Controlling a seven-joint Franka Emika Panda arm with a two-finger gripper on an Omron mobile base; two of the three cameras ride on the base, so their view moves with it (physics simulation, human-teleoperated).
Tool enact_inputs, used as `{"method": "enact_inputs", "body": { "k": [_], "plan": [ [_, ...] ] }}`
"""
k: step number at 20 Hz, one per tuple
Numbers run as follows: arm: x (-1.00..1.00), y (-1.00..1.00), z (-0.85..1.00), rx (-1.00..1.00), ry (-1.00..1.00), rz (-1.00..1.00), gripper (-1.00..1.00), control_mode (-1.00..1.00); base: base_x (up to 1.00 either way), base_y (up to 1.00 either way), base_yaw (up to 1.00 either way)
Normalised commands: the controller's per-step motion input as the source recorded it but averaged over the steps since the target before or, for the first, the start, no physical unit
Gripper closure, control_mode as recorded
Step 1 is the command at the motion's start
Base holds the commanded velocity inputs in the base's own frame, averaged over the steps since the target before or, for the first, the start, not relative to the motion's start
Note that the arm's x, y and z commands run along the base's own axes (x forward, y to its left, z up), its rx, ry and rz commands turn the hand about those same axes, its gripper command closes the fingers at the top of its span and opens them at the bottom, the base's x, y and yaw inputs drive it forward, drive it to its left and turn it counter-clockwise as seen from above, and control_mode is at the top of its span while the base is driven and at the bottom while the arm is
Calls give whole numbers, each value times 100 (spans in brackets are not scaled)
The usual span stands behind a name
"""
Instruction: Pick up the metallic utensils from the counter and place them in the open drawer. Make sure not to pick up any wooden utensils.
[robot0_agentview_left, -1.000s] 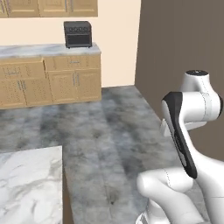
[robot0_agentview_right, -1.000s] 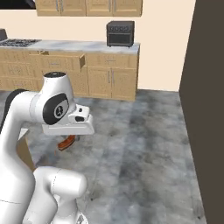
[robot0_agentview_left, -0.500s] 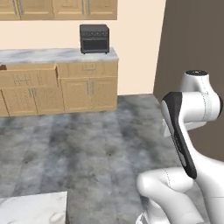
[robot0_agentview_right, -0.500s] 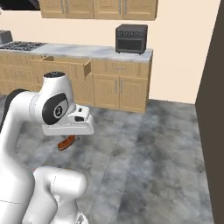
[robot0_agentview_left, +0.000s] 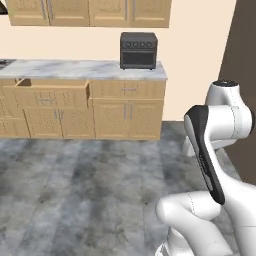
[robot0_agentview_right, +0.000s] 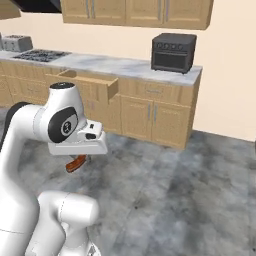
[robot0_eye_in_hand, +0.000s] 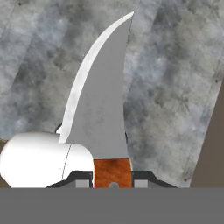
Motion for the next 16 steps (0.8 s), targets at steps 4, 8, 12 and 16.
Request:
{"method": "enact_inputs", "body": {
  "k": [4,8,12,16],
  "plan": [
    [0,0,0,0,0,0,100,100,100,-35,34],
    [0,0,0,0,0,0,100,100,100,-35,33],
    [0,0,0,0,0,0,100,100,96,-36,29],
    [0,0,0,0,0,0,100,100,82,-28,25]
  ]
}}
